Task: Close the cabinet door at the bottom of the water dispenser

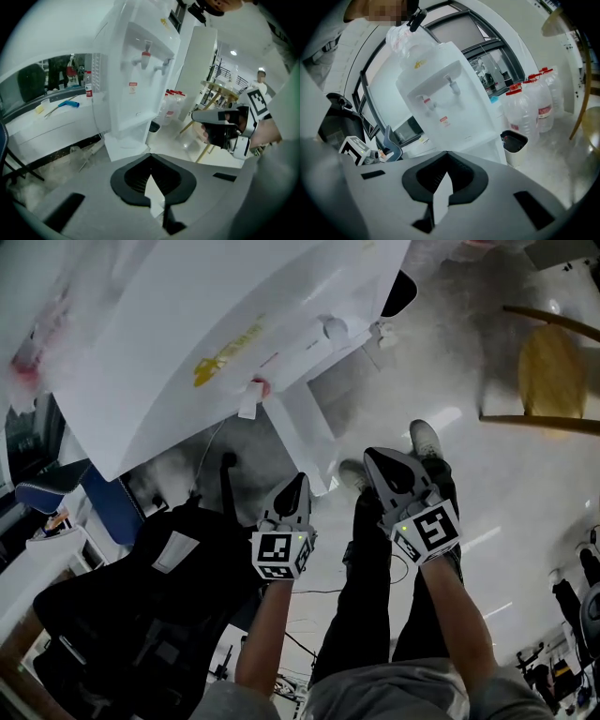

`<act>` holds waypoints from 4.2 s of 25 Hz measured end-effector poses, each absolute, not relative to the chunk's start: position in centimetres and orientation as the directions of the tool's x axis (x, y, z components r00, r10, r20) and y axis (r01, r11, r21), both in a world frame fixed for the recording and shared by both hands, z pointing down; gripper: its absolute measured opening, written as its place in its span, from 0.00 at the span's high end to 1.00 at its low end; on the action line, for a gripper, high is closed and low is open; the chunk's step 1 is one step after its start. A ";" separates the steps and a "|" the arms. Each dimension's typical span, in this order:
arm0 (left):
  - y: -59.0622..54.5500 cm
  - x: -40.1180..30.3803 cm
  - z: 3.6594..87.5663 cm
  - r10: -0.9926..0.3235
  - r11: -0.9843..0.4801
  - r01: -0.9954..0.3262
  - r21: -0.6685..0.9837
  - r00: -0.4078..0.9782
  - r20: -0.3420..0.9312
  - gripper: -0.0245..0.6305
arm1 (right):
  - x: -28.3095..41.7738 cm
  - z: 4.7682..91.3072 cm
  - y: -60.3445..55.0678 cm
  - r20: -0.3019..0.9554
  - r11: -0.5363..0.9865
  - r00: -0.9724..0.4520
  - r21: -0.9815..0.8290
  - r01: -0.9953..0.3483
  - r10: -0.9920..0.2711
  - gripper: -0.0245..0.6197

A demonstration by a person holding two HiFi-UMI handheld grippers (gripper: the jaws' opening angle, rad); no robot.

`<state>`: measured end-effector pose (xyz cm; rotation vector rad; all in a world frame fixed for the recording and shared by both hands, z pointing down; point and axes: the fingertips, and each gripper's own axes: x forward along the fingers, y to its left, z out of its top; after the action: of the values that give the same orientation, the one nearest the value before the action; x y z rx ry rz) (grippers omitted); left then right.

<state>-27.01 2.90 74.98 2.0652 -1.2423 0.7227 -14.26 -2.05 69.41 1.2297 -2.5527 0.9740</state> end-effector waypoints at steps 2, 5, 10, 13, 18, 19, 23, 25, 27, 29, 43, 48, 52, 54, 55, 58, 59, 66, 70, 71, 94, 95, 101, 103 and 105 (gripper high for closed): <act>3.3 -28.0 76.6 -0.548 -0.419 -0.891 0.175 0.402 0.733 0.95 | -14.4 70.3 -1.6 0.395 0.454 -0.656 -0.494 -0.742 -0.643 0.95; 3.4 -29.3 79.0 -0.526 -0.480 -0.870 0.113 0.388 0.757 0.95 | -14.6 71.3 -1.5 0.401 0.457 -0.658 -0.491 -0.742 -0.637 0.95; 4.1 -31.8 83.5 -0.465 -0.521 -0.852 0.042 0.324 0.824 0.95 | -14.1 72.4 -1.4 0.410 0.450 -0.653 -0.490 -0.747 -0.637 0.95; 4.5 -33.4 86.0 -0.427 -0.510 -0.860 0.007 0.259 0.866 0.95 | -13.8 72.7 -1.2 0.416 0.443 -0.651 -0.494 -0.748 -0.635 0.95; 5.2 -34.0 89.3 -0.359 -0.524 -0.852 0.001 0.222 0.907 0.95 | -13.4 73.0 -0.6 0.424 0.445 -0.655 -0.496 -0.746 -0.626 0.95; 5.3 -33.9 89.6 -0.352 -0.531 -0.848 0.007 0.228 0.908 0.95 | -13.3 73.1 -0.5 0.424 0.444 -0.655 -0.497 -0.746 -0.625 0.95; 4.4 -33.3 89.6 -0.361 -0.546 -0.838 0.005 0.241 0.901 0.95 | -12.6 73.3 -0.5 0.426 0.440 -0.652 -0.497 -0.748 -0.627 0.95; 4.4 -33.3 89.6 -0.359 -0.541 -0.841 0.006 0.237 0.903 0.95 | -12.2 73.4 -0.5 0.428 0.429 -0.647 -0.502 -0.751 -0.631 0.95; 4.4 -33.3 89.5 -0.356 -0.542 -0.841 0.004 0.234 0.905 0.95 | -12.1 73.4 -0.5 0.426 0.422 -0.644 -0.506 -0.752 -0.635 0.95; 4.4 -33.2 89.5 -0.353 -0.546 -0.838 -0.001 0.229 0.907 0.95 | -11.9 73.3 -0.6 0.422 0.423 -0.645 -0.508 -0.750 -0.637 0.95; 3.1 -28.6 89.8 -0.338 -0.518 -0.853 0.066 0.275 0.900 0.95 | -8.9 73.6 -1.1 0.431 0.384 -0.617 -0.513 -0.768 -0.658 0.95; 2.0 -26.2 89.7 -0.332 -0.558 -0.827 0.066 0.296 0.895 0.95 | -7.4 73.7 -1.3 0.433 0.366 -0.603 -0.514 -0.776 -0.670 0.95; 0.8 -24.3 89.6 -0.327 -0.586 -0.807 0.077 0.322 0.888 0.95 | -6.1 73.6 -1.8 0.432 0.348 -0.587 -0.514 -0.784 -0.684 0.95; 0.2 -23.5 89.6 -0.324 -0.598 -0.798 0.080 0.332 0.886 0.95 | -5.5 73.6 -1.9 0.432 0.340 -0.579 -0.513 -0.788 -0.691 0.95; 0.0 -23.2 89.6 -0.321 -0.603 -0.793 0.080 0.334 0.886 0.95 | -5.3 73.5 -2.0 0.431 0.337 -0.575 -0.512 -0.790 -0.695 0.95; -0.8 -22.4 89.6 -0.315 -0.619 -0.781 0.081 0.342 0.885 0.95 | -4.4 73.5 -2.3 0.431 0.321 -0.561 -0.510 -0.798 -0.707 0.95; -1.1 -22.0 89.5 -0.313 -0.624 -0.777 0.082 0.345 0.885 0.95 | -4.1 73.4 -2.4 0.432 0.315 -0.556 -0.511 -0.800 -0.711 0.95; -3.4 -20.1 89.4 -0.306 -0.656 -0.749 0.087 0.370 0.877 0.95 | -2.7 73.6 -2.8 0.435 0.280 -0.527 -0.513 -0.811 -0.730 0.95; -4.7 -19.0 89.4 -0.307 -0.662 -0.744 0.090 0.379 0.873 0.95 | -2.1 73.6 -3.1 0.435 0.261 -0.511 -0.514 -0.817 -0.741 0.95; -5.1 -18.8 89.4 -0.308 -0.661 -0.744 0.094 0.383 0.871 0.95 | -2.0 73.6 -3.2 0.435 0.255 -0.506 -0.515 -0.818 -0.745 0.95; -12.4 -18.1 89.6 -0.356 -0.623 -0.773 0.119 0.415 0.837 0.95 | 0.4 73.9 -4.4 0.447 0.151 -0.400 -0.494 -0.856 -0.800 0.95; -12.8 -18.2 89.6 -0.360 -0.621 -0.775 0.118 0.417 0.835 0.95 | 0.3 73.9 -4.4 0.448 0.149 -0.398 -0.493 -0.857 -0.801 0.95; -14.8 -18.6 89.4 -0.394 -0.578 -0.806 0.126 0.411 0.822 0.95 | 0.1 73.9 -4.7 0.445 0.136 -0.384 -0.493 -0.859 -0.809 0.95; -15.0 -18.6 89.5 -0.397 -0.574 -0.809 0.127 0.411 0.821 0.95 | 0.0 74.0 -4.8 0.447 0.134 -0.381 -0.492 -0.860 -0.810 0.95; -15.0 -18.7 89.5 -0.408 -0.571 -0.812 0.119 0.407 0.818 0.95 | -0.2 74.0 -4.8 0.446 0.135 -0.381 -0.491 -0.861 -0.810 0.95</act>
<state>-18.70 -15.03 89.50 2.1583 -1.0360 1.0499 -0.23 -4.81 73.98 1.7048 -2.3112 1.0829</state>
